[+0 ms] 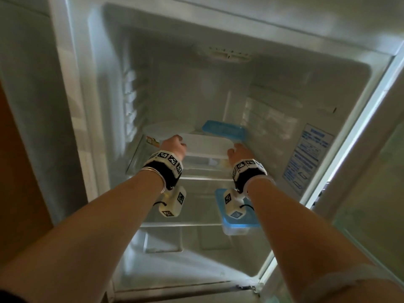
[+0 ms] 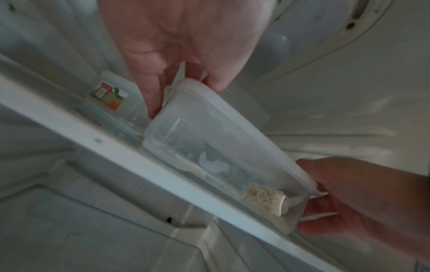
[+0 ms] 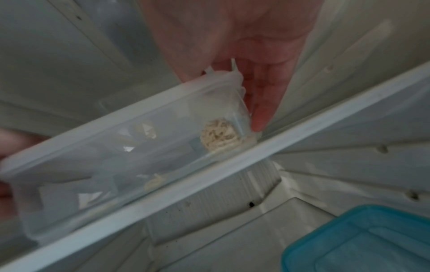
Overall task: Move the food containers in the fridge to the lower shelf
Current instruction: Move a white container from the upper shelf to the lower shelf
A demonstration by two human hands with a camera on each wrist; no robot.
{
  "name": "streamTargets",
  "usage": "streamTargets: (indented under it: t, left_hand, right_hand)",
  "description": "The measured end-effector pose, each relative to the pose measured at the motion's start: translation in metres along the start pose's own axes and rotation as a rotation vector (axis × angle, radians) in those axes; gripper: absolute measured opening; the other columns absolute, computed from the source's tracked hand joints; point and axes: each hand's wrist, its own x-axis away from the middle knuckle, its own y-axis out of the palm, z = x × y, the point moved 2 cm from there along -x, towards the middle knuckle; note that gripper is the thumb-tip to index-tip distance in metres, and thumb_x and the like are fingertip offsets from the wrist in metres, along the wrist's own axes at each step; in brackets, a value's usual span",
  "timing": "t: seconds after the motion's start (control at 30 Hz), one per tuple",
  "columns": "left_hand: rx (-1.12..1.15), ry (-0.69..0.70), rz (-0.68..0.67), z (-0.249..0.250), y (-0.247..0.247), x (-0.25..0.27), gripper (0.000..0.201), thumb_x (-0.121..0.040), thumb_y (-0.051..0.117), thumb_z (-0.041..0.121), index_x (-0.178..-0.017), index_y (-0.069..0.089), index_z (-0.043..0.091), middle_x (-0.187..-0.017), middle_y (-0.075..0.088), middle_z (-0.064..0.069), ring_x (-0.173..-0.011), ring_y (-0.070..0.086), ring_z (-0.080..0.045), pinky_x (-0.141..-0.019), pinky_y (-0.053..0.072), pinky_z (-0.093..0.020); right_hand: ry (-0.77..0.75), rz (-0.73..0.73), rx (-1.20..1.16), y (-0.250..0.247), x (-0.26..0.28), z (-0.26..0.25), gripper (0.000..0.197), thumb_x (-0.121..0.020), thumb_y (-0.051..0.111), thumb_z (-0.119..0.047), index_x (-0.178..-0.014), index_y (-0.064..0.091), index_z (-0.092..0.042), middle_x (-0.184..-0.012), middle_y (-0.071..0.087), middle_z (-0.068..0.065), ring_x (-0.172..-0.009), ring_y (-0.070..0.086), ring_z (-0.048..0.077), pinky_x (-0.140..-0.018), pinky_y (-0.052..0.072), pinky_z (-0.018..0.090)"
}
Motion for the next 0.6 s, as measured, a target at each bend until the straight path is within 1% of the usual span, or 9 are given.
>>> streamTargets:
  t: [0.1,0.17,0.27,0.37,0.43,0.5,0.53,0.6]
  left_hand:
    - [-0.003,0.013,0.023,0.002,-0.005,0.001,0.039,-0.095,0.045,0.02,-0.132,0.051,0.011,-0.139,0.053,-0.011,-0.128,0.049,-0.029,-0.108,0.04,-0.032]
    - [0.012,0.001,0.041,0.0,-0.008,0.003,0.037,-0.094,0.046,0.019,-0.13,0.053,0.01,-0.137,0.055,-0.011,-0.125,0.052,-0.029,-0.107,0.041,-0.032]
    - [0.038,-0.032,0.068,-0.008,-0.014,0.006,0.033,-0.094,0.046,0.018,-0.124,0.056,0.009,-0.132,0.058,-0.013,-0.12,0.056,-0.031,-0.103,0.045,-0.033]
    - [0.038,-0.034,0.053,-0.012,-0.019,0.012,0.036,-0.094,0.046,0.021,-0.128,0.053,0.01,-0.134,0.055,-0.013,-0.12,0.055,-0.03,-0.1,0.043,-0.032]
    - [0.036,0.029,0.023,-0.011,-0.019,0.017,0.042,-0.092,0.052,0.029,-0.13,0.052,0.012,-0.139,0.05,-0.013,-0.124,0.052,-0.029,-0.103,0.04,-0.032]
    - [-0.001,0.143,-0.06,-0.009,-0.017,0.023,0.053,-0.086,0.061,0.039,-0.132,0.052,0.012,-0.143,0.044,-0.01,-0.131,0.045,-0.026,-0.108,0.035,-0.03]
    - [-0.045,0.182,-0.104,-0.008,-0.016,0.026,0.058,-0.083,0.064,0.041,-0.132,0.052,0.012,-0.145,0.042,-0.008,-0.134,0.042,-0.024,-0.111,0.032,-0.029]
    - [-0.116,0.209,-0.14,-0.01,-0.016,0.028,0.064,-0.078,0.069,0.042,-0.133,0.052,0.014,-0.147,0.039,-0.005,-0.136,0.038,-0.021,-0.113,0.028,-0.027]
  right_hand:
    - [0.007,0.017,-0.03,-0.004,0.002,0.001,0.045,-0.097,0.036,-0.029,-0.138,0.043,-0.012,-0.139,0.05,0.014,-0.124,0.051,0.031,-0.1,0.041,0.034]
    - [-0.005,0.013,-0.025,-0.005,0.004,0.0,0.047,-0.097,0.036,-0.03,-0.14,0.041,-0.013,-0.142,0.048,0.013,-0.127,0.049,0.03,-0.103,0.039,0.033]
    - [-0.012,-0.011,-0.03,-0.004,0.01,-0.005,0.05,-0.097,0.035,-0.032,-0.144,0.036,-0.015,-0.148,0.041,0.011,-0.132,0.044,0.029,-0.107,0.036,0.034]
    - [0.012,-0.013,-0.084,-0.001,0.015,-0.006,0.054,-0.096,0.037,-0.034,-0.146,0.03,-0.016,-0.15,0.037,0.009,-0.134,0.042,0.028,-0.108,0.034,0.035]
    - [0.044,-0.027,-0.12,-0.001,0.02,-0.006,0.052,-0.095,0.037,-0.034,-0.144,0.034,-0.015,-0.146,0.042,0.01,-0.13,0.045,0.029,-0.103,0.037,0.034]
    - [0.054,-0.052,-0.102,-0.003,0.026,-0.006,0.047,-0.096,0.036,-0.033,-0.137,0.043,-0.011,-0.138,0.049,0.012,-0.123,0.05,0.03,-0.092,0.039,0.031]
    - [0.047,-0.061,-0.087,-0.004,0.029,-0.006,0.046,-0.096,0.035,-0.034,-0.133,0.045,-0.01,-0.134,0.051,0.013,-0.12,0.051,0.03,-0.087,0.038,0.03]
    - [0.033,-0.07,-0.065,-0.007,0.033,-0.005,0.044,-0.096,0.034,-0.034,-0.13,0.048,-0.009,-0.13,0.053,0.014,-0.115,0.054,0.03,-0.083,0.037,0.03]
